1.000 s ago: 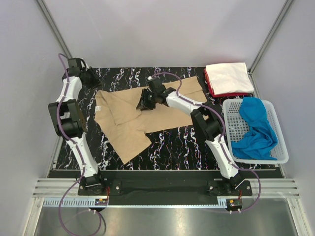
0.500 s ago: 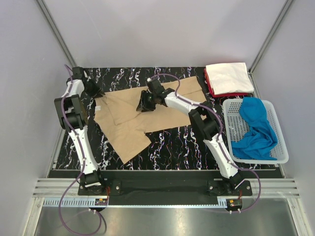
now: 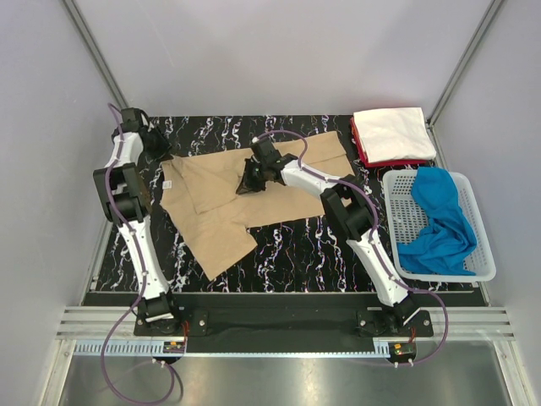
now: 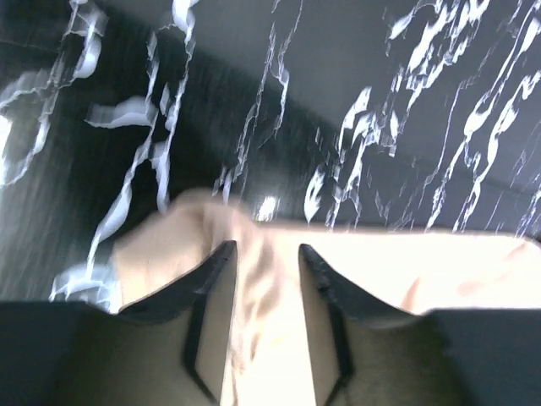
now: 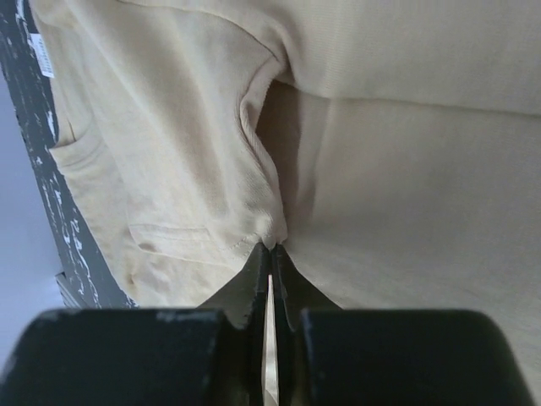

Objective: Fold and stack the t-shirts
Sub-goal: Fold the tshirt

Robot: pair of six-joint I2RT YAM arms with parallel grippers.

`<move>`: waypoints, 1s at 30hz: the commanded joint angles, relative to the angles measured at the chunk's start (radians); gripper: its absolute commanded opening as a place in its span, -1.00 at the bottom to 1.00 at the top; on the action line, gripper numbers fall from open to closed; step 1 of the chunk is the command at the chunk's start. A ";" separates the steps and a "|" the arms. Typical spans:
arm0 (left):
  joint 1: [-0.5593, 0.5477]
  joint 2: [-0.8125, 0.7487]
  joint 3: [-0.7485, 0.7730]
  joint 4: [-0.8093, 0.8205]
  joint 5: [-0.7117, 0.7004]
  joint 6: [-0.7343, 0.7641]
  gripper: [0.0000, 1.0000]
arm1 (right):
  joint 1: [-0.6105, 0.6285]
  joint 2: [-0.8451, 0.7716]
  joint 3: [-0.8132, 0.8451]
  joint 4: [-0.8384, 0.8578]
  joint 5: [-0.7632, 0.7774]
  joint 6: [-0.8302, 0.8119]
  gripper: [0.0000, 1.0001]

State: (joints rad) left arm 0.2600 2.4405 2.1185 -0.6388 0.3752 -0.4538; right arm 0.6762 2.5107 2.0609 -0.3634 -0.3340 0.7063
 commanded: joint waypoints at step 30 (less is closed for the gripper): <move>-0.156 -0.678 -1.011 0.191 -0.159 -0.069 -0.24 | 0.019 -0.089 -0.016 0.116 -0.046 0.062 -1.00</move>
State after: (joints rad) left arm 0.1154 1.7515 1.1172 -0.4919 0.2535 -0.5079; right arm 0.6807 2.5088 2.0514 -0.2882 -0.3614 0.7647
